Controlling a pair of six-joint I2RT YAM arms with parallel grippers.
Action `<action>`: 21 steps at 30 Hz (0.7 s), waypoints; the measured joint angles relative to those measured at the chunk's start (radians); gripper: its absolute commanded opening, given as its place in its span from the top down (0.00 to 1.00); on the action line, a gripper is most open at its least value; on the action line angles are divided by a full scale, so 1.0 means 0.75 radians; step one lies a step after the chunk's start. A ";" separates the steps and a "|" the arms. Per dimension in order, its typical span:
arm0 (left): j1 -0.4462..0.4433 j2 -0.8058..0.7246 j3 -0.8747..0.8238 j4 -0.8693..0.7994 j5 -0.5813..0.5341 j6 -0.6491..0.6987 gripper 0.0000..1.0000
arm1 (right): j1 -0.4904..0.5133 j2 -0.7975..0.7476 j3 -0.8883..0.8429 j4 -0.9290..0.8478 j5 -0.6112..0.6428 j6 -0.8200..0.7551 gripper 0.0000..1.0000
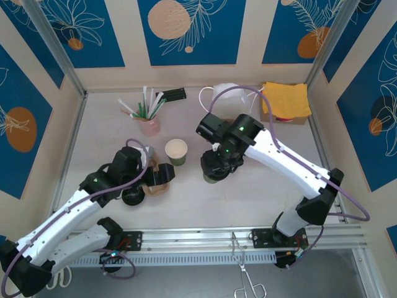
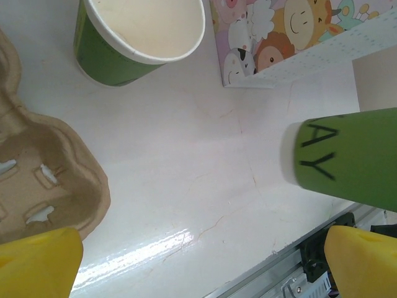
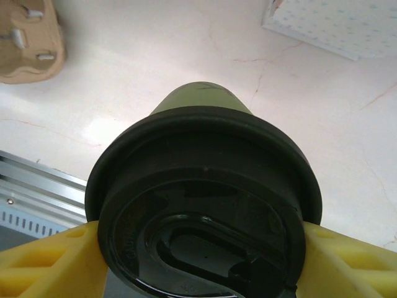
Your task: Pack the takeout coffee
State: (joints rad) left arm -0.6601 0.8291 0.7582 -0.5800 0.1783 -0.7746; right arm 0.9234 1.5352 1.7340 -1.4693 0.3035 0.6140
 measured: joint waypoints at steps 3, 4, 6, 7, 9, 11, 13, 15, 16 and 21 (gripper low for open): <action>-0.001 0.025 0.010 0.022 0.008 0.010 0.00 | -0.005 -0.030 0.071 -0.061 0.015 0.008 0.30; -0.001 0.033 0.014 0.027 0.010 0.014 0.00 | -0.009 -0.036 0.091 -0.075 0.016 0.010 0.30; -0.001 0.049 0.028 0.029 0.017 0.024 0.00 | -0.023 -0.044 0.144 -0.117 0.018 0.012 0.30; -0.001 0.056 0.034 0.034 0.018 0.025 0.00 | -0.032 -0.046 0.172 -0.136 0.020 0.012 0.30; -0.001 0.069 0.043 0.045 0.022 0.031 0.00 | -0.058 -0.050 0.234 -0.165 0.025 0.012 0.30; -0.002 0.082 0.048 0.062 0.028 0.033 0.00 | -0.086 -0.053 0.296 -0.180 0.036 0.012 0.30; -0.003 0.094 0.050 0.080 0.033 0.033 0.00 | -0.119 -0.056 0.363 -0.194 0.041 0.011 0.30; -0.004 0.105 0.051 0.094 0.037 0.033 0.00 | -0.158 -0.060 0.431 -0.199 0.040 0.007 0.30; -0.005 0.111 0.052 0.096 0.038 0.033 0.00 | -0.175 -0.061 0.459 -0.201 0.040 0.006 0.30; -0.011 0.131 0.055 0.111 0.042 0.033 0.00 | -0.274 -0.061 0.617 -0.201 0.035 -0.010 0.31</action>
State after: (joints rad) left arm -0.6685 0.9272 0.7998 -0.4969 0.2096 -0.7498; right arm 0.7177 1.4899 2.1967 -1.6199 0.3294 0.6067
